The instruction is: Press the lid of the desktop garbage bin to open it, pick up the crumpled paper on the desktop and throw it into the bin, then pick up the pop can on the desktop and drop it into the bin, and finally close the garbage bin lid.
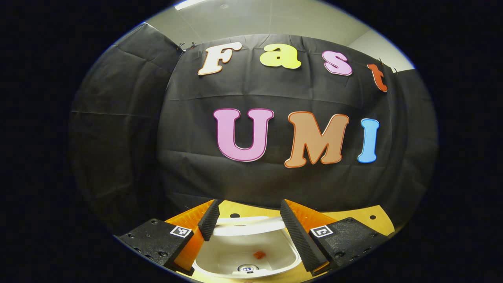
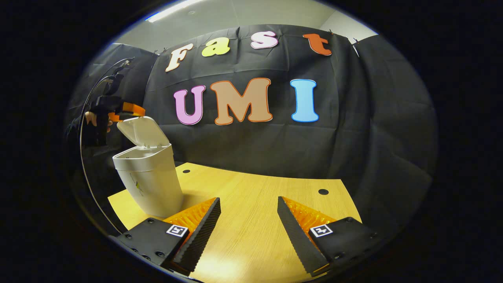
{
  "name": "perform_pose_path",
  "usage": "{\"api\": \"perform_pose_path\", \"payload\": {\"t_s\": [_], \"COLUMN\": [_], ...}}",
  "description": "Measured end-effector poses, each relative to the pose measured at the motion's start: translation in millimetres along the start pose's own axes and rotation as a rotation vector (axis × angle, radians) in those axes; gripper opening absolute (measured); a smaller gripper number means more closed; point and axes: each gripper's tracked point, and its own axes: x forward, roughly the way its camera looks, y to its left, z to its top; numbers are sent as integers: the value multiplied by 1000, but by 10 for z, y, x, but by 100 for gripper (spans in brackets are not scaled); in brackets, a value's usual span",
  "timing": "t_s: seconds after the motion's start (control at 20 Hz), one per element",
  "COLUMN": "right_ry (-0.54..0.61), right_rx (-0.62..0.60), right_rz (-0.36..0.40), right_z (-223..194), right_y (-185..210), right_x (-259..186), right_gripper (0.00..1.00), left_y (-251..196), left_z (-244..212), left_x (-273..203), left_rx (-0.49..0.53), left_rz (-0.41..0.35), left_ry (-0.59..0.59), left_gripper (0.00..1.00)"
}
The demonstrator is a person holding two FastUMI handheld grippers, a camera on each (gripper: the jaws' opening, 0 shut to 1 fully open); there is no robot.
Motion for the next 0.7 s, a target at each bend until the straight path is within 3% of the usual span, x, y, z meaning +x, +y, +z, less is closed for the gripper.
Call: {"api": "perform_pose_path", "payload": {"t_s": [0.05,0.2,0.35,0.6,0.7], "right_ry": [1,5,11,20,25], "right_rx": [-1,0,0,-1,1], "right_rz": [0,0,1,2,2], "right_z": [-1,-23,-40,-102,-119], "right_y": [-2,-8,0,4,12], "right_x": [-1,-14,-13,-38,-32], "right_gripper": [96,100,96,100,96], "left_y": [-11,-41,-65,-74,-57], "left_z": [-94,-375,-683,-899,-1048], "left_x": [-38,-127,-185,-217,-202], "left_rx": [-1,-11,-21,15,-6], "left_rz": [-4,-7,-6,-4,2], "left_ry": [15,69,127,153,182], "left_gripper": [94,93,94,95,94]}}
